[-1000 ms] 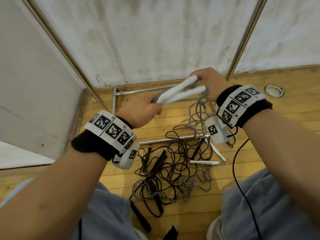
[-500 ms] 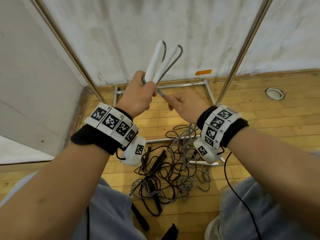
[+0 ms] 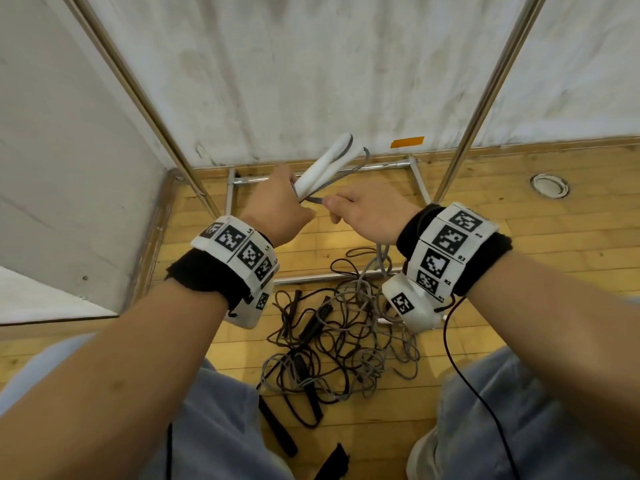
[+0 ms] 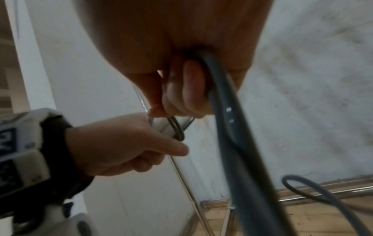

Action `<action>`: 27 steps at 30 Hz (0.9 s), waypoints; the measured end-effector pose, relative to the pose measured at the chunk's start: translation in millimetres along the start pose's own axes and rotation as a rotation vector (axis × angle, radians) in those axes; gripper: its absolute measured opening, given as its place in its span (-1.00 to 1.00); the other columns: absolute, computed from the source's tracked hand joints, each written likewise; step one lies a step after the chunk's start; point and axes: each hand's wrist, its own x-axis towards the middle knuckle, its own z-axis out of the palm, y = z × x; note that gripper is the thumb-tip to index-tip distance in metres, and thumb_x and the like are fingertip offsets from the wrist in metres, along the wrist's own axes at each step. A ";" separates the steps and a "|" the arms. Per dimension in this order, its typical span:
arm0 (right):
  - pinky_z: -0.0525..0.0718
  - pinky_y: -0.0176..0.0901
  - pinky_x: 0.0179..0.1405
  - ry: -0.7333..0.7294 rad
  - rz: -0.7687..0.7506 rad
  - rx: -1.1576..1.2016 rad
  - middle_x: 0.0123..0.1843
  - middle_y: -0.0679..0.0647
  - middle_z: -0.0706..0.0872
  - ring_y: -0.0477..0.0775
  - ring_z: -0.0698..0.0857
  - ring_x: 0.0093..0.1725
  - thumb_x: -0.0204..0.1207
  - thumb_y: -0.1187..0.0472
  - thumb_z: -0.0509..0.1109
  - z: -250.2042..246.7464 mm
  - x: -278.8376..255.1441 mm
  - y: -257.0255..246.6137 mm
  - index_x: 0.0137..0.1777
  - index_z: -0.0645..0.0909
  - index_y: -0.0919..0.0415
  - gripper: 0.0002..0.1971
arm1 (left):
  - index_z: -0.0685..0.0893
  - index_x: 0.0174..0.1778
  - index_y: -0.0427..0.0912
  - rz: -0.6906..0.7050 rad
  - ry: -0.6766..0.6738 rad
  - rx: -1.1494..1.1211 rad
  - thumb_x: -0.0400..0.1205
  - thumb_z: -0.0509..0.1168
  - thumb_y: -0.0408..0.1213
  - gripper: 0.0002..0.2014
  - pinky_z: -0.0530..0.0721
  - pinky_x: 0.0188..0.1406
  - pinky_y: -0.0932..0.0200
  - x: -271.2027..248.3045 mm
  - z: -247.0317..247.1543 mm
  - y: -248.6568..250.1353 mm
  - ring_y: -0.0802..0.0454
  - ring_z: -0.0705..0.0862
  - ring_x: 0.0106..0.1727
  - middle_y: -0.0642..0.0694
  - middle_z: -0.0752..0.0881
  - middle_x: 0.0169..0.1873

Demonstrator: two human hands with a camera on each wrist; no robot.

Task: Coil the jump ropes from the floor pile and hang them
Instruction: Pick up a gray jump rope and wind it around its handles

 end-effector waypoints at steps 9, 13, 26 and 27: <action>0.36 -0.39 -0.53 -0.009 -0.091 0.128 -0.52 -0.11 0.47 -0.18 0.44 -0.57 0.69 0.08 0.15 10.3 -7.8 -15.6 -0.38 0.56 0.03 -0.62 | 0.30 -0.03 -0.11 0.129 0.015 0.131 0.52 0.33 -0.29 -0.70 0.42 -0.35 0.07 -2.2 11.4 6.5 -0.09 0.51 -0.28 0.04 0.46 -0.36; 0.45 -0.26 -0.48 -0.013 -0.041 0.238 -0.55 -0.08 0.49 -0.16 0.48 -0.61 0.65 0.02 0.20 6.2 -11.3 -6.7 -0.38 0.55 0.01 -0.65 | 0.33 -0.02 -0.14 0.075 0.095 0.173 0.51 0.38 -0.23 -0.68 0.26 -0.54 0.16 8.3 7.1 -1.7 0.05 0.41 -0.42 0.02 0.44 -0.36; 0.27 -0.22 -0.49 0.215 -0.070 -0.250 -0.44 -0.03 0.49 -0.08 0.45 -0.44 0.64 -0.08 0.20 -21.4 8.6 22.9 -0.33 0.52 0.13 -0.62 | 0.30 -0.08 -0.09 0.167 -0.226 0.555 0.58 0.27 -0.14 -0.76 0.28 -0.58 0.17 -11.5 25.4 -1.3 0.04 0.49 -0.45 0.00 0.49 -0.40; 0.26 -0.22 -0.50 0.222 -0.050 -0.264 -0.45 -0.04 0.48 -0.08 0.44 -0.45 0.62 -0.12 0.22 -24.7 9.1 26.2 -0.37 0.48 0.10 -0.60 | 0.30 -0.08 -0.09 0.203 -0.263 0.544 0.59 0.26 -0.14 -0.77 0.29 -0.58 0.17 -14.1 25.1 1.1 0.04 0.50 -0.44 0.01 0.50 -0.40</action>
